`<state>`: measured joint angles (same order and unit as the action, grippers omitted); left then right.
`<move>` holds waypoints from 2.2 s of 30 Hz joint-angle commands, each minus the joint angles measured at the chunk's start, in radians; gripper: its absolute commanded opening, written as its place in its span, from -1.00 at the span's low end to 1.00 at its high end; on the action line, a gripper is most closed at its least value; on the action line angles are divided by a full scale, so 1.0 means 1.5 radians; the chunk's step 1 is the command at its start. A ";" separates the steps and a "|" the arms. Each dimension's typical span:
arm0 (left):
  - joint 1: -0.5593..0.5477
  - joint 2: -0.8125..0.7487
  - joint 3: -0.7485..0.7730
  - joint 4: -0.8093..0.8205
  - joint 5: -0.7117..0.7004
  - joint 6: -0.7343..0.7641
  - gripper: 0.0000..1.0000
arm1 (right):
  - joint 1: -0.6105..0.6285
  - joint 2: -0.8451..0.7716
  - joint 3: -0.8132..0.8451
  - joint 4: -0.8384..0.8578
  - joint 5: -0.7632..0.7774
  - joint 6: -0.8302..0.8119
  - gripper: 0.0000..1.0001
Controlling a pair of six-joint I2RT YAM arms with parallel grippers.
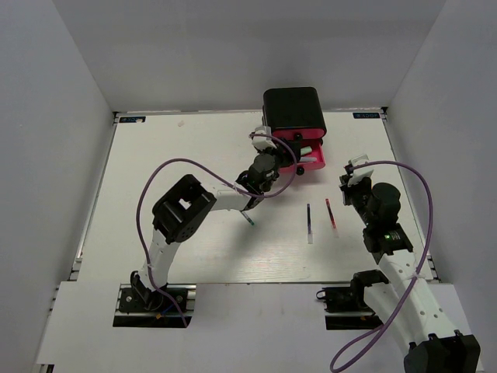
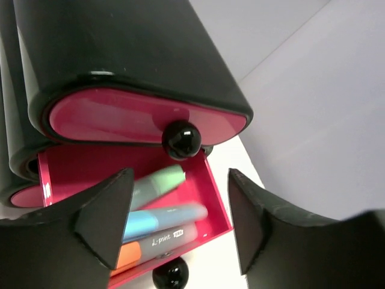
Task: Sort the stationery into containers
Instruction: Place the stationery into the container, then close the drawer
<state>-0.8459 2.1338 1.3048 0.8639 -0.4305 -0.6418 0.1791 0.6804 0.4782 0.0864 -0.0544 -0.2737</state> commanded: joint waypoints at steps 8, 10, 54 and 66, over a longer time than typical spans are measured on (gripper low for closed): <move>-0.004 -0.155 -0.038 -0.040 0.036 0.058 0.55 | -0.006 0.006 -0.003 0.011 -0.071 -0.016 -0.39; -0.004 -0.225 -0.059 -0.069 0.060 0.074 0.46 | -0.007 0.011 0.004 -0.018 -0.135 -0.026 -0.21; 0.114 -0.858 -0.426 -0.797 0.300 0.305 0.78 | -0.007 0.609 0.280 0.077 -0.252 0.418 0.15; 0.114 -0.858 -0.426 -0.797 0.300 0.305 0.78 | -0.004 0.627 0.253 0.174 -0.243 0.439 -0.13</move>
<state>-0.6762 0.8551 0.6346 -0.3332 0.0326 -0.1917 0.1722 1.6352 0.8612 0.2451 -0.4240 0.3672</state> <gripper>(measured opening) 0.887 0.447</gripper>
